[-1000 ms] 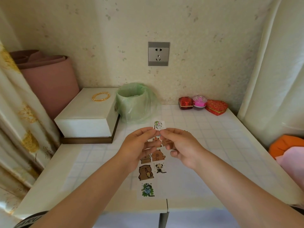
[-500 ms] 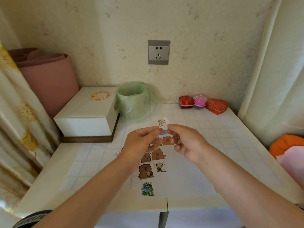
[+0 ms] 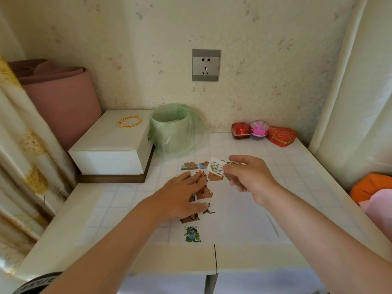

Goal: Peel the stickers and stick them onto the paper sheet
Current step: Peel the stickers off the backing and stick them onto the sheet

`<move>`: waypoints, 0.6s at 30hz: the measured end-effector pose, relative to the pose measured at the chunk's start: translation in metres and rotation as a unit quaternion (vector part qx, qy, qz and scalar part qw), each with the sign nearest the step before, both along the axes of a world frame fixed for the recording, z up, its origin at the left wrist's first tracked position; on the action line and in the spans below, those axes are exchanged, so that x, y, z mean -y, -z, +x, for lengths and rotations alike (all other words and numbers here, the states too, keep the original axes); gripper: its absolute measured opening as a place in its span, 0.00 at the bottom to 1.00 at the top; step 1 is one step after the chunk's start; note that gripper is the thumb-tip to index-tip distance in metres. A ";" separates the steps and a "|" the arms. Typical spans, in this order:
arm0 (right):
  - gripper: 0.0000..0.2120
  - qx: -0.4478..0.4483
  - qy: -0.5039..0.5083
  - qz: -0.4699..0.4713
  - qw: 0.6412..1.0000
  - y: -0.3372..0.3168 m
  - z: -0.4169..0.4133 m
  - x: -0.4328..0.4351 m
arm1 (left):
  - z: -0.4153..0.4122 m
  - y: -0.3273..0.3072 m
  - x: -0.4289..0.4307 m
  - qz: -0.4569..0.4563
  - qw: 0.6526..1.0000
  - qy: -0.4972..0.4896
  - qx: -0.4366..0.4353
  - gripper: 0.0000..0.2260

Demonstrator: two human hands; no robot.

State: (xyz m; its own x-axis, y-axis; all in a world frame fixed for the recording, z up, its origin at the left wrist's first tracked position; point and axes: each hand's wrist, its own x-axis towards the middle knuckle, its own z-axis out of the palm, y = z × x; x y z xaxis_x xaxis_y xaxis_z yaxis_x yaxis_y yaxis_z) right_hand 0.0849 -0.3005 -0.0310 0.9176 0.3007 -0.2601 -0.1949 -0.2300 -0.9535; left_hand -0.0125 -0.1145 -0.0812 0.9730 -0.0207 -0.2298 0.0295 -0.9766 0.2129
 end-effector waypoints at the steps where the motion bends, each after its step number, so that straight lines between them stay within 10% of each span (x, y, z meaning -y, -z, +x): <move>1: 0.12 -0.001 -0.011 -0.017 1.000 0.002 0.000 0.000 | 0.003 0.001 -0.001 0.006 1.000 -0.003 0.002 0.35; 18: 0.03 0.039 -0.266 -0.211 0.940 0.013 -0.023 0.007 | 0.001 0.002 -0.011 -0.050 0.989 0.004 0.140 0.23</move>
State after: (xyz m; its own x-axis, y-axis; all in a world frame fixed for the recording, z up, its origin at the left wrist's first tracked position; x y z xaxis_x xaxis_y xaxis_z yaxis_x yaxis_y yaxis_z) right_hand 0.0620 -0.3078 -0.0442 0.6882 0.6066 -0.3981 0.1204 -0.6366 -0.7618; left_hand -0.0115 -0.1032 -0.0828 0.9979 -0.0372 0.0528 -0.0516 -0.9505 0.3063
